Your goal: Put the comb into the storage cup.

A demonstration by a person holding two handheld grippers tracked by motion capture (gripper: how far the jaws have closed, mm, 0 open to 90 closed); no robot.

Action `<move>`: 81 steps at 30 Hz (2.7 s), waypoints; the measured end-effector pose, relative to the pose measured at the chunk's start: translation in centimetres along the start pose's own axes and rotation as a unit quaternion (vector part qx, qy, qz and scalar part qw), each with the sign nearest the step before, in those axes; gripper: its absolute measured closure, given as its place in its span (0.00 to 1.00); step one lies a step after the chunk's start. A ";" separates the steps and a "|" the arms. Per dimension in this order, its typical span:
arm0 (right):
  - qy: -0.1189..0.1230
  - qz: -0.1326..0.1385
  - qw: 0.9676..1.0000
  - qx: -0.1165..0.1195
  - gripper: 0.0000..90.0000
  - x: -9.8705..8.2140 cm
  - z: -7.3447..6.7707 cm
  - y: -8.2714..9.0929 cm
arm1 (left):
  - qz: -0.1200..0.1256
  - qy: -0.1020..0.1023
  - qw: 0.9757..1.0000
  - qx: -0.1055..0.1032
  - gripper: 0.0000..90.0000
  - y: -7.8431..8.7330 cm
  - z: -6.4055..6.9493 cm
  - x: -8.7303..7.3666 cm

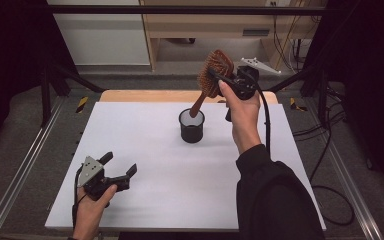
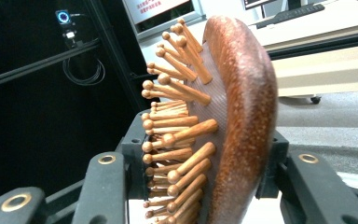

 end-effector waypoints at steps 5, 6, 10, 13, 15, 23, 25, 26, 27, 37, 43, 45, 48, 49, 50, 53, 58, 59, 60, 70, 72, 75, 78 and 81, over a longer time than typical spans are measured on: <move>0.002 -0.003 1.000 0.001 0.57 -0.3 -0.2 -0.2 | 0.000 -0.003 1.000 0.002 0.02 0.0 0.0 0.0; 0.003 -0.003 1.000 0.001 0.57 -0.3 -0.2 -0.2 | 0.000 -0.003 1.000 0.002 0.02 0.0 0.0 0.0; 0.004 -0.004 1.000 0.002 0.57 -0.5 -0.3 -0.4 | 0.000 -0.003 1.000 0.002 0.02 0.0 0.0 0.0; 0.005 -0.005 1.000 0.001 0.57 -0.6 -0.4 -0.5 | 0.000 -0.003 1.000 0.002 0.02 0.0 0.0 0.0; 0.005 -0.007 1.000 0.001 0.57 -0.7 -0.4 -0.5 | 0.000 -0.003 1.000 0.002 0.02 0.0 0.0 0.0; 0.007 -0.005 1.000 -0.001 0.57 -0.8 -0.5 -0.6 | -0.001 -0.006 1.000 0.001 0.02 0.0 0.1 0.1; 0.008 -0.007 1.000 -0.001 0.57 -0.8 -0.5 -0.6 | -0.001 -0.005 1.000 0.001 0.02 0.0 0.1 0.1; 0.008 -0.007 1.000 -0.001 0.57 -0.8 -0.5 -0.6 | 0.000 -0.006 1.000 0.001 0.02 0.0 0.1 0.1; 0.008 -0.007 1.000 -0.001 0.57 -0.9 -0.4 -0.6 | 0.000 -0.006 1.000 0.001 0.02 0.0 0.1 0.1; 0.011 -0.008 1.000 -0.004 0.57 -1.1 -0.4 -0.8 | 0.000 -0.007 1.000 0.000 0.02 0.0 0.2 0.1; 0.015 -0.012 1.000 -0.005 0.56 -1.4 -0.3 -1.2 | 0.000 -0.007 1.000 -0.001 0.02 -0.1 0.2 0.1; 0.018 -0.015 1.000 -0.007 0.56 -1.5 -0.2 -1.3 | 0.000 -0.006 1.000 0.000 0.02 -0.1 0.1 0.1; 0.018 -0.019 1.000 -0.008 0.56 -1.8 -0.1 -1.6 | 0.000 -0.006 1.000 -0.001 0.02 0.0 0.2 0.1; 0.019 -0.020 1.000 -0.008 0.56 -1.9 -0.1 -1.7 | 0.000 -0.006 1.000 -0.001 0.02 0.0 0.2 0.1; 0.020 -0.021 1.000 -0.008 0.56 -2.0 -0.1 -1.8 | 0.000 -0.006 1.000 -0.001 0.02 -0.1 0.2 0.1; 0.024 -0.026 0.999 -0.009 0.56 -2.4 -0.2 -2.2 | 0.000 -0.007 1.000 -0.002 0.02 -0.1 0.2 0.1; 0.026 -0.035 0.999 -0.011 0.56 -3.2 -0.2 -3.0 | 0.000 -0.006 1.000 -0.002 0.02 0.0 0.1 0.1; 0.027 -0.037 0.999 -0.011 0.56 -3.4 -0.2 -3.1 | 0.000 -0.005 1.000 -0.002 0.02 0.0 0.1 0.1; 0.027 -0.038 0.999 -0.011 0.56 -3.6 -0.1 -3.3 | 0.001 -0.005 1.000 -0.002 0.02 0.0 0.1 0.1; 0.029 -0.053 0.998 -0.015 0.56 -5.2 0.1 -4.7 | 0.001 -0.004 1.000 -0.002 0.02 0.0 0.0 0.0; 0.029 -0.056 0.998 -0.016 0.56 -5.5 0.2 -4.9 | 0.001 -0.005 1.000 -0.002 0.02 0.0 0.0 0.1; 0.028 -0.059 0.998 -0.017 0.56 -5.9 0.2 -5.2 | 0.002 -0.004 1.000 -0.002 0.02 0.0 0.0 0.1; 0.029 -0.061 0.998 -0.017 0.56 -6.2 0.1 -5.5 | 0.003 -0.002 1.000 -0.005 0.02 0.0 0.0 0.1; 0.030 -0.062 0.997 -0.015 0.56 -6.5 -0.1 -5.6 | 0.003 -0.002 1.000 -0.005 0.02 0.0 -0.1 0.1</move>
Point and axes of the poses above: each handheld gripper's, and its own axes: y roughly backward along the jaws, x roughly out of its top, z roughly to its right, the point moved 4 cm from there along -y, roughly forward along the jaws, and after that the axes turned 14 degrees about -x, right-handed, at the moved point
